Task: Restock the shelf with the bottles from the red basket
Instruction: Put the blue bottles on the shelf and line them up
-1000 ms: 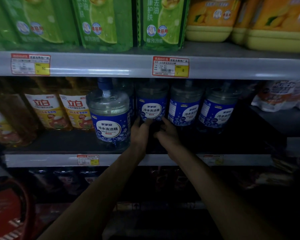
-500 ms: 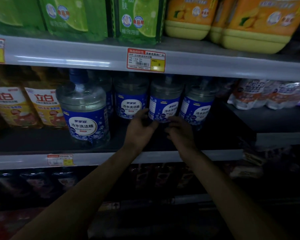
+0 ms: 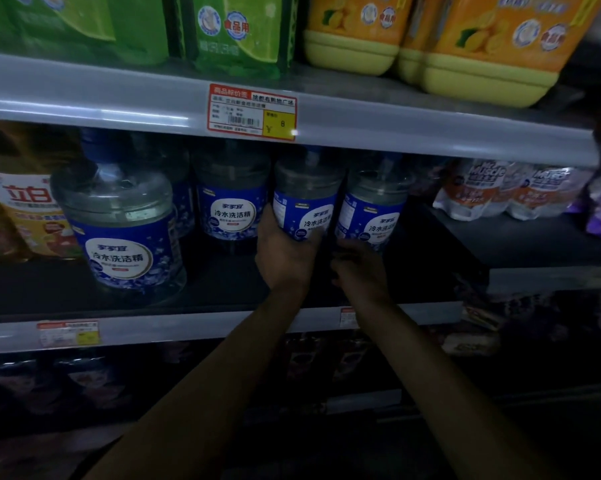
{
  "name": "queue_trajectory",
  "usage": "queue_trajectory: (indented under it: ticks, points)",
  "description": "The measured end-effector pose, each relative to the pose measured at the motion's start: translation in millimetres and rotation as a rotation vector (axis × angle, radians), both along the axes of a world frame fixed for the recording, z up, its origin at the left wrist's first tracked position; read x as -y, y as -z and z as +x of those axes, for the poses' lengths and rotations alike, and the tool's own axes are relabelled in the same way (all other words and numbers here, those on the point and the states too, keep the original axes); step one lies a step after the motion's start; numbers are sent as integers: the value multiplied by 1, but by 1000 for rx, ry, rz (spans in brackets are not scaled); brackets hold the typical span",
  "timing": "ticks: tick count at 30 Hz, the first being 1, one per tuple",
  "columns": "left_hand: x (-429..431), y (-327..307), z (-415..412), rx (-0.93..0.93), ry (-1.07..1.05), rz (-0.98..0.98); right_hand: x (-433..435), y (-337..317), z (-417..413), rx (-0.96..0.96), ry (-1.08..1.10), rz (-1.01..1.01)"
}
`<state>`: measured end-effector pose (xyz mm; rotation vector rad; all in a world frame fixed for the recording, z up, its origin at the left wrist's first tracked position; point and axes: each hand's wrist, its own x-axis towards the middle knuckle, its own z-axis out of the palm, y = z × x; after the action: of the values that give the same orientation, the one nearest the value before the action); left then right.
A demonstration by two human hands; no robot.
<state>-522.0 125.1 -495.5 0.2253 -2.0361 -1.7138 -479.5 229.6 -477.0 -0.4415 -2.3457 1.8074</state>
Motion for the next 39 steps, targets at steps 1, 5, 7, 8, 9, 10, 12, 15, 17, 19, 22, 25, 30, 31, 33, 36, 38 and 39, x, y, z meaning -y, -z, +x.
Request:
queue_trajectory:
  ticks: [1, 5, 7, 8, 9, 10, 12, 15, 17, 19, 22, 25, 30, 31, 33, 36, 38, 39]
  points:
    - [-2, 0, -1, 8, -34, -14, -2, 1, 0, -1, 8, 6]
    - [-7, -1, -4, 60, -105, -152, -12, 6, -3, -5, 31, 28]
    - [-5, -2, -10, 65, -58, -164, -18, 8, -4, -3, 40, 29]
    - [-3, -2, -13, 57, -17, -153, -21, 8, -5, -5, 39, 37]
    - [0, -3, -16, 50, 29, -133, -23, 9, -5, -6, 39, 48]
    - [3, -4, -18, 44, 78, -102, -24, 8, -5, -10, 41, 54]
    - [6, -9, -20, 45, 142, -53, -25, 5, -3, -18, 40, 56]
    - [8, -16, -19, 67, 155, -28, -24, 4, 0, -22, 42, 57]
    - [9, -16, -17, 80, 161, -3, -23, 4, 3, -25, 50, 35]
    - [14, -15, -11, 77, 175, 18, -20, 6, 6, -22, 51, 12]
    - [28, -13, 2, 64, 211, 8, -13, 10, 8, -4, 26, -21]
    - [44, -12, 17, 41, 268, 2, -8, 6, 11, 10, -29, -2]
    - [55, -10, 37, 10, 374, 8, -9, -11, 26, -35, -187, 38]
    - [55, -10, 39, 6, 398, 11, -8, -10, 27, -65, -227, 69]
    - [55, -10, 42, -6, 444, 15, -9, -5, 27, -137, -310, 145]
    - [55, -12, 45, -30, 506, -23, -11, 3, 25, -169, -395, 152]
    - [52, -12, 47, -57, 551, -53, -11, 8, 28, -181, -381, 100]
    - [49, -12, 49, -70, 566, -66, -13, 10, 30, -196, -365, 77]
